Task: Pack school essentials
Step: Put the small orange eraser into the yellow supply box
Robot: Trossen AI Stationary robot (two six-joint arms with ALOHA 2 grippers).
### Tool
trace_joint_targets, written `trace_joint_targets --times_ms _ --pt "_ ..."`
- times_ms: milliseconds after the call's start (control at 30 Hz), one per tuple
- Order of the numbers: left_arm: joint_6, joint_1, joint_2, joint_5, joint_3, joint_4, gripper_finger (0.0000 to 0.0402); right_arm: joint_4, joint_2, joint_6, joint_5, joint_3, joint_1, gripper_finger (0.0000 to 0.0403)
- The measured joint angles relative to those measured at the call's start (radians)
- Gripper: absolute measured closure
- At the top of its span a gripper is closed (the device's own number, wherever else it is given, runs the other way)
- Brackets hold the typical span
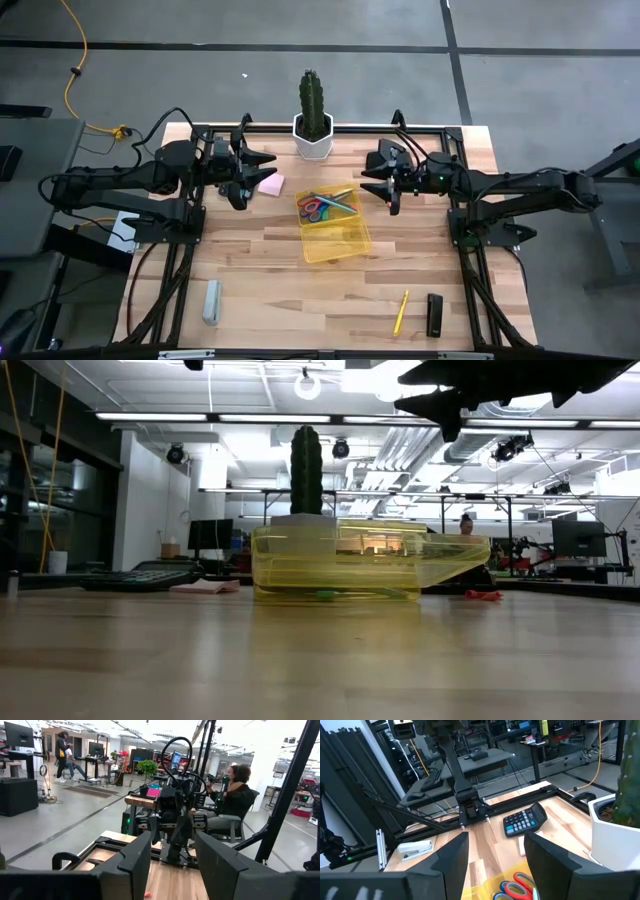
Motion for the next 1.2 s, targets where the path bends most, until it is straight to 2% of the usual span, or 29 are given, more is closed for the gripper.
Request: trace_joint_targets --times_ms 267,400,567,700,833,1033,1200 --pt "0.000 0.000 0.000 0.000 0.000 0.000 0.0261 0.000 0.000 -0.009 0.000 0.000 0.000 0.0219" --pt "0.000 0.000 0.000 0.000 0.000 0.000 0.0261 -0.058 0.001 0.064 0.014 0.004 0.000 0.0219" --pt "0.000 0.000 0.000 0.000 0.000 0.000 0.0261 -0.422 0.003 0.188 0.091 0.004 0.000 0.0219" --pt "0.000 0.000 0.000 0.000 0.000 0.000 0.0261 -0.748 0.004 0.384 0.191 0.003 -0.005 0.0219" --pt "0.000 0.000 0.000 0.000 0.000 0.000 0.0261 -0.961 0.026 0.501 0.201 0.002 -0.018 0.0219" --pt "0.000 0.000 0.000 -0.013 0.000 0.000 0.0261 -0.933 0.132 0.463 0.088 0.002 -0.040 0.0219" --pt "0.000 0.000 0.000 -0.016 0.000 -0.001 0.0261 -0.853 0.272 0.428 0.097 0.002 -0.055 0.0219"
